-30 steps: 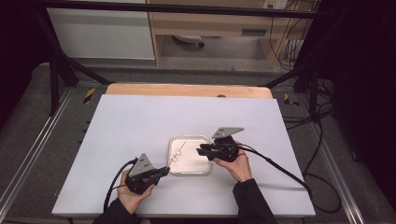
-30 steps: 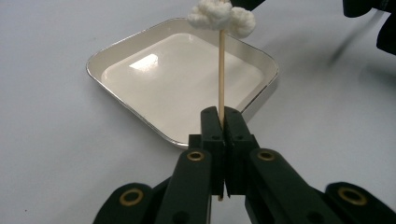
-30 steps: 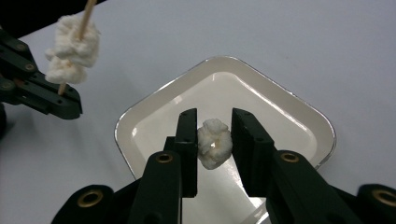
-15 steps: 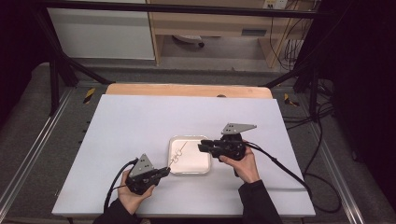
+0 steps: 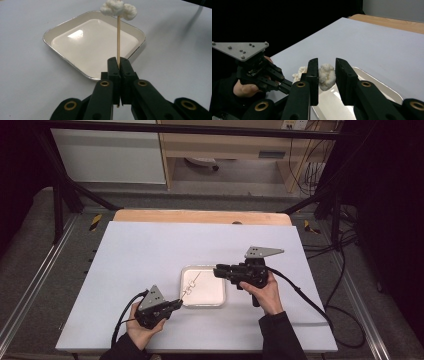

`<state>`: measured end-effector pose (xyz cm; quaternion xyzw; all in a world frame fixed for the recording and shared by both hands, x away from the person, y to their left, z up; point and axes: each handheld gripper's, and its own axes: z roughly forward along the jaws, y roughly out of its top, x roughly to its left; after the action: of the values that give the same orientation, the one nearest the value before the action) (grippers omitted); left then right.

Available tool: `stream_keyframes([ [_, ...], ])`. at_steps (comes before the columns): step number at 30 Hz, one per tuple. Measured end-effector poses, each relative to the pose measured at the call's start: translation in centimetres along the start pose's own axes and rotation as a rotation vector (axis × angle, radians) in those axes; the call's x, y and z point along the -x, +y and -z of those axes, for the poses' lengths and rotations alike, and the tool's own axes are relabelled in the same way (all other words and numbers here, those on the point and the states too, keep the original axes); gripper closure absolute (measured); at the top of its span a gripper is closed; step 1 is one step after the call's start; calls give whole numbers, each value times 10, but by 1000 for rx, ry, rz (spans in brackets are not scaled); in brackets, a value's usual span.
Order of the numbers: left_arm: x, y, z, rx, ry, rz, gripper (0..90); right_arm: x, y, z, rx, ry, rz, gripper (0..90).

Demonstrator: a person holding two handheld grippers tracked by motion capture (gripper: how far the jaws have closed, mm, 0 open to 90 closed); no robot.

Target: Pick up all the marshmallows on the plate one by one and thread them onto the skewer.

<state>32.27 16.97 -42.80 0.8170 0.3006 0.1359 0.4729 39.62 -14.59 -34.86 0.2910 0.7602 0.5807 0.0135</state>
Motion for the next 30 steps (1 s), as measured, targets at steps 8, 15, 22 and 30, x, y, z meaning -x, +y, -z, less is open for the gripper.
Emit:
stream_keyframes([
  [8,1,0,-1,1,-7,-7,887,-2,10,-3,19,27,-7,738],
  [15,2,1,0,5,-9,-9,887,-2,15,-16,9,50,-19,738],
  [22,2,1,0,5,-9,-10,887,3,12,-26,-12,71,-44,737],
  [30,2,1,0,4,-11,-13,887,4,9,-32,-20,86,-58,737],
])
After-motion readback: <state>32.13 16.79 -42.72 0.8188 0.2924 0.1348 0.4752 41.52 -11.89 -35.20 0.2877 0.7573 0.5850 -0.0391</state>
